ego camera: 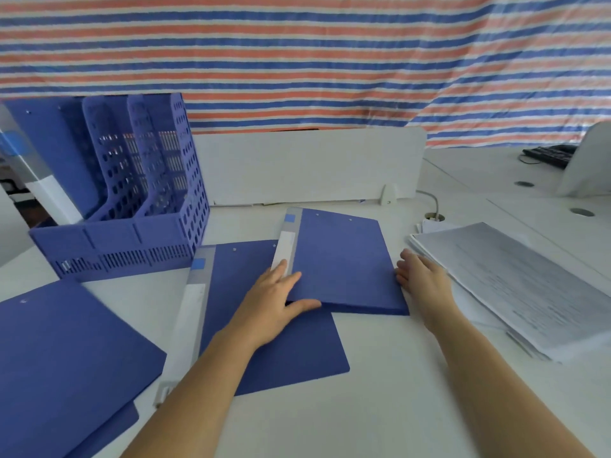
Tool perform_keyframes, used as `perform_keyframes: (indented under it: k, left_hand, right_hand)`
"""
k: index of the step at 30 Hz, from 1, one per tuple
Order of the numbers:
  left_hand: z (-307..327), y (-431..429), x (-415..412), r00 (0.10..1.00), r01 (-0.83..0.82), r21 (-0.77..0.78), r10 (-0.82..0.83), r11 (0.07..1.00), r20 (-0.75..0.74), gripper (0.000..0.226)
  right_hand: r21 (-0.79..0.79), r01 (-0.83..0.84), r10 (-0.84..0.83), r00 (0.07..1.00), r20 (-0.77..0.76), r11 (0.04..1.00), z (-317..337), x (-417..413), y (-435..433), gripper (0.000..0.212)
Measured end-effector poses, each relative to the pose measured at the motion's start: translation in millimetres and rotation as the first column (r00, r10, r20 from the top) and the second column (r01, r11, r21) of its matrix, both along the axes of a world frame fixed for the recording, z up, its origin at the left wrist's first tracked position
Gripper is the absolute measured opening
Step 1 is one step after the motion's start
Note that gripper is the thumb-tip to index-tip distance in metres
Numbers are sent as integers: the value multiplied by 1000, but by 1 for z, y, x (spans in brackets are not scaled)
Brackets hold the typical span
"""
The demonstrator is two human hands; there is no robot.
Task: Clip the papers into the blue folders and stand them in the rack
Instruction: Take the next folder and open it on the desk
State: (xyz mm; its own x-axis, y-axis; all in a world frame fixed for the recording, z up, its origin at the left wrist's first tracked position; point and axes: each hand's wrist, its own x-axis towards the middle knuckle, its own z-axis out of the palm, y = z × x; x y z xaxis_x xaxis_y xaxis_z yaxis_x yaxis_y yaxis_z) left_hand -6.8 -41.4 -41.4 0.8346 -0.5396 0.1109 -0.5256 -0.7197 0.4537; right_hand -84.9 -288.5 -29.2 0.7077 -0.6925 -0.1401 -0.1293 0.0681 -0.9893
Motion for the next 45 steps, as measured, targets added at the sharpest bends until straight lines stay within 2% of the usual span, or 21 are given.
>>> perform_keyframes:
  k: [2,4,9,11,13,15,17,19,22,24,26,28,31,32,34,36,38,39,41,43,45]
  left_hand:
    - [-1,1,8,998,-50,-115,52,992,21,68]
    - [-2,2,13,990,-107,-268,126,957,55,55]
    - [2,-1,8,944,-222,-561,320,797,82,35]
    - [5,1,8,920,-277,-629,389,726,44,37]
    - [4,4,12,906,-322,-689,424,649,-24,35]
    - [5,4,12,921,-341,-758,359,556,-152,29]
    - [7,1,6,925,-374,-780,267,502,-271,24]
    - [8,1,2,904,-427,-738,227,522,-362,20]
    - [14,4,-9,853,-483,-623,170,616,-493,23]
    - [26,7,-19,808,-482,-471,167,738,-565,42]
    - [38,9,-32,808,-388,-268,185,882,-559,57]
    - [47,7,-41,884,-285,-218,169,933,-436,54]
    - [50,-7,-31,977,-197,-343,157,918,-142,42]
    - [48,-12,-20,985,-168,-335,168,927,-29,37]
    - [44,-23,3,987,-95,-207,120,974,107,24]
    - [36,-33,22,996,1,-40,2,999,91,36]
    - [28,-42,31,996,68,117,-73,991,45,49]
    - [23,-45,34,995,82,186,-91,979,44,52]
    - [13,-48,37,992,82,278,-106,957,74,53]
    - [6,-45,39,988,75,303,-111,950,106,51]
    - [0,-42,36,983,91,281,-132,955,128,49]
  right_hand:
    - [47,4,-5,1000,26,999,2,1,-2,50]
    - [95,1,-6,999,49,995,4,2,-2,39]
    - [221,-52,41,998,57,974,3,5,-4,39]
    - [232,-58,52,998,33,971,4,4,-7,36]
    - [253,-95,92,995,23,963,6,2,-9,24]
    - [260,-181,178,983,36,949,7,1,-10,15]
    - [187,-230,226,973,45,955,6,0,-10,19]
    - [45,-179,178,983,35,983,12,-3,-13,21]
    - [-202,-64,57,998,-40,977,23,-9,-28,20]
    - [-316,-39,1,993,-120,948,28,-14,-40,20]
    - [-371,-51,-19,983,-183,927,31,-19,-50,23]
    - [-377,-84,-1,975,-221,922,33,-21,-56,26]
    - [-383,-114,4,961,-278,917,28,-21,-62,24]
    - [-409,-124,-8,952,-305,904,25,-20,-63,22]
    - [-470,-159,-37,925,-379,868,21,-20,-65,21]
    - [-563,-258,-90,852,-516,785,21,-21,-62,18]
    - [-675,-377,-215,752,-623,634,26,-21,-49,15]
    - [-721,-409,-262,738,-622,559,27,-18,-43,17]
    - [-778,-413,-225,797,-560,473,24,-9,-31,33]
    - [-796,-405,-81,869,-488,450,13,3,-19,52]
    - [-817,-444,-10,877,-481,367,-1,12,-8,55]
